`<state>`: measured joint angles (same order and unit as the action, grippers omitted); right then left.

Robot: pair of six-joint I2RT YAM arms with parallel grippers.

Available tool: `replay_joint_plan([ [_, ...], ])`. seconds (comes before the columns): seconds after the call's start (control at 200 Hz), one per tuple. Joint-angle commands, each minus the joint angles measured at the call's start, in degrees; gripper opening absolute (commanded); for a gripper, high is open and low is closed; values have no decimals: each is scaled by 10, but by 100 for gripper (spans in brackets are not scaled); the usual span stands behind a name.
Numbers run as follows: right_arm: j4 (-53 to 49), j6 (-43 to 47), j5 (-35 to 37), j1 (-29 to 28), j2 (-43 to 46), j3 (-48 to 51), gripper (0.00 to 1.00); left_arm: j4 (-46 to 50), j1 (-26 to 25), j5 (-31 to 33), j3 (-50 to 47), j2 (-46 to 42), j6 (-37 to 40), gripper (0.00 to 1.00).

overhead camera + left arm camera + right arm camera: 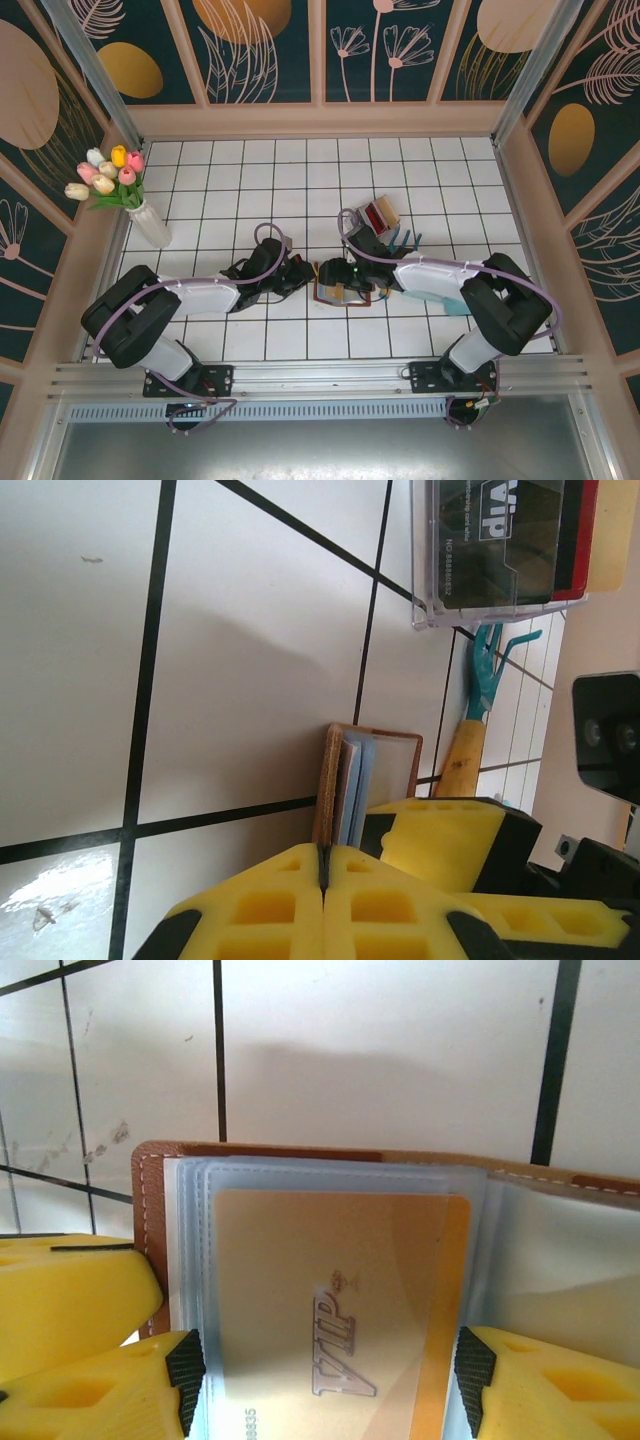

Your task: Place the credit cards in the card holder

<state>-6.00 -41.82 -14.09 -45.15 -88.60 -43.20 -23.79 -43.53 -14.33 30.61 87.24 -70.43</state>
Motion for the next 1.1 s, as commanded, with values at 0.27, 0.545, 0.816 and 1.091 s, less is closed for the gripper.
replay_joint_plan([
  [0.27,-107,21,135,-38,-17,-57,72,-14,-2,-1,-6,-17,-8,0],
  [0.545,-142,26,168,-38,10,-66,72,-4,-3,6,-8,-19,-6,0],
  [0.816,-166,37,186,-35,27,-66,71,1,-2,8,-7,-15,-3,0],
  [1.091,-228,34,255,-35,25,-106,82,4,-2,13,-14,-3,-3,0],
])
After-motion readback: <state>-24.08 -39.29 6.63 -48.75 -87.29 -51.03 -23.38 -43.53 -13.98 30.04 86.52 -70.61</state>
